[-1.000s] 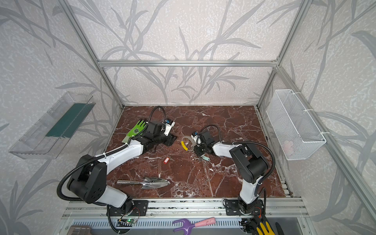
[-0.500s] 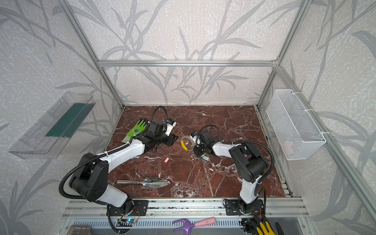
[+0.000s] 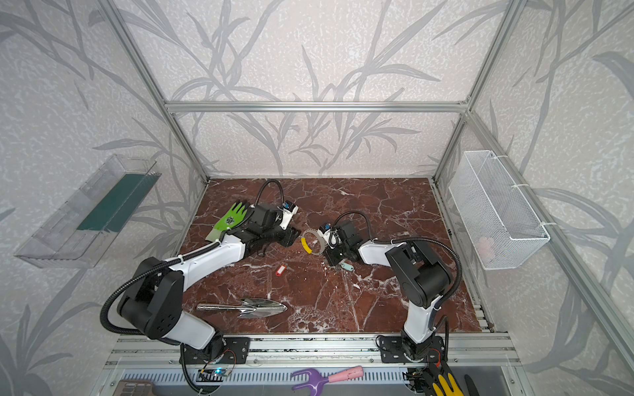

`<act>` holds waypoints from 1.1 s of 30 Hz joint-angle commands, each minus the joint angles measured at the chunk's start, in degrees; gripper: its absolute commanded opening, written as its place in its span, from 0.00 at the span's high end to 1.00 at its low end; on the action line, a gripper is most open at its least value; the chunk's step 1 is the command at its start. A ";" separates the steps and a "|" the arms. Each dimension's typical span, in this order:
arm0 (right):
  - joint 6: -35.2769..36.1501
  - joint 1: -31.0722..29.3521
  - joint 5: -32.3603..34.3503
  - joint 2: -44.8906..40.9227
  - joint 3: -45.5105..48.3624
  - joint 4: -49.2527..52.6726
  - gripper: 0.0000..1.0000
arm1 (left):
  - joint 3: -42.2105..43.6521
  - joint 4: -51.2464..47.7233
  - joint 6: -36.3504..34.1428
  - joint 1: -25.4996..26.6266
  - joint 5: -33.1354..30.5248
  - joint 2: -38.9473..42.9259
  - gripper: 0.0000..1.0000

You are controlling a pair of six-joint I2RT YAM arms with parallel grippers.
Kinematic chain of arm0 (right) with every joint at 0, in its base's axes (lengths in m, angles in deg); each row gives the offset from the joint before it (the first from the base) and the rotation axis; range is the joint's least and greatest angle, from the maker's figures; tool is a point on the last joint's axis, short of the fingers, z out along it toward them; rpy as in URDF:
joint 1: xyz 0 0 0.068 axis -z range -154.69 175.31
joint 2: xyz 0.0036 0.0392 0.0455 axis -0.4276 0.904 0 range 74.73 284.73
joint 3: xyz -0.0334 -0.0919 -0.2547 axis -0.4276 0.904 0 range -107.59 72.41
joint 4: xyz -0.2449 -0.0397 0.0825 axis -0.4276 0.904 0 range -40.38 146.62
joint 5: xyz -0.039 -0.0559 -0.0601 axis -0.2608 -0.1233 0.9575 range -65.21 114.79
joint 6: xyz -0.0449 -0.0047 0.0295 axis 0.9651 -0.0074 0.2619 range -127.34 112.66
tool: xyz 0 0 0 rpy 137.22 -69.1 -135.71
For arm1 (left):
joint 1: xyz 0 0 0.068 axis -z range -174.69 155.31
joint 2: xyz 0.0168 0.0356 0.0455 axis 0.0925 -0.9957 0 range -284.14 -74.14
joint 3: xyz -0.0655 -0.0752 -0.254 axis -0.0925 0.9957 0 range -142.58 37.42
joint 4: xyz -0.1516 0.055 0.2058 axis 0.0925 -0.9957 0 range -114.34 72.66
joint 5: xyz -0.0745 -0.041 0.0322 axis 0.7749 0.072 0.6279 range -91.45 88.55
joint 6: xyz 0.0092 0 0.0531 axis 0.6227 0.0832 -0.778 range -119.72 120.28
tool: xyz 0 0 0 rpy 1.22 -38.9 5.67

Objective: Put the keys on the keyring

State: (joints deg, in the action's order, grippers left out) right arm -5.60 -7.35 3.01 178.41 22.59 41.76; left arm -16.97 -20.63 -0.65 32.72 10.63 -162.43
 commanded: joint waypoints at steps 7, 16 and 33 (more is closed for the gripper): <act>6.44 -0.20 -2.92 -9.57 1.48 2.23 1.00 | 5.74 7.25 -6.17 0.36 4.77 6.26 0.53; 11.71 1.60 -8.54 -16.20 2.59 -5.09 1.00 | 18.69 26.90 -10.76 0.41 13.09 17.42 0.56; 7.38 6.96 -29.38 -18.61 0.08 -21.77 1.00 | 13.23 20.84 -17.36 0.75 18.55 22.91 0.69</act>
State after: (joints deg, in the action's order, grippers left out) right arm 5.06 -0.93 -19.61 161.25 24.36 27.60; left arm -1.30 0.60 -15.66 33.05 26.15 -139.59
